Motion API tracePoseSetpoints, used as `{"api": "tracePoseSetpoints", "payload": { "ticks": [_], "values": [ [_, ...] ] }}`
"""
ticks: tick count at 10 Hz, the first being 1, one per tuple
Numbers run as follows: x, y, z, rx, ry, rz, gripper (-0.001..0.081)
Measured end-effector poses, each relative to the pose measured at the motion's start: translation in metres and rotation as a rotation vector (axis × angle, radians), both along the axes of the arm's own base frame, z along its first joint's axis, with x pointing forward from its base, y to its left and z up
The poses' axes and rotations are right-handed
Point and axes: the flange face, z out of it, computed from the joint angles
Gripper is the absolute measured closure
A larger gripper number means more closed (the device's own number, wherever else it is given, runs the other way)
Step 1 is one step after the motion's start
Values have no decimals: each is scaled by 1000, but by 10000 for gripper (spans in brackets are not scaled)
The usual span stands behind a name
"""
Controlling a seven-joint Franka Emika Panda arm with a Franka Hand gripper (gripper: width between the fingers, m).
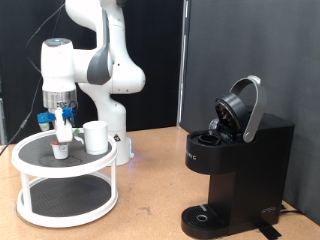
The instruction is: Make a cup of coffee with the keurig machine
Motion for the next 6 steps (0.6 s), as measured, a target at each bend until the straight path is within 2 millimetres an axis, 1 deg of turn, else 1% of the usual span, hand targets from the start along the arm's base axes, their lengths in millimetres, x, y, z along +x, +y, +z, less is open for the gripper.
{"api": "tracePoseSetpoints", "payload": {
  "ticks": [2, 6],
  "values": [
    [1, -5, 6, 19, 13, -13, 407],
    [5, -20, 32, 45, 21, -20, 407]
  ]
}}
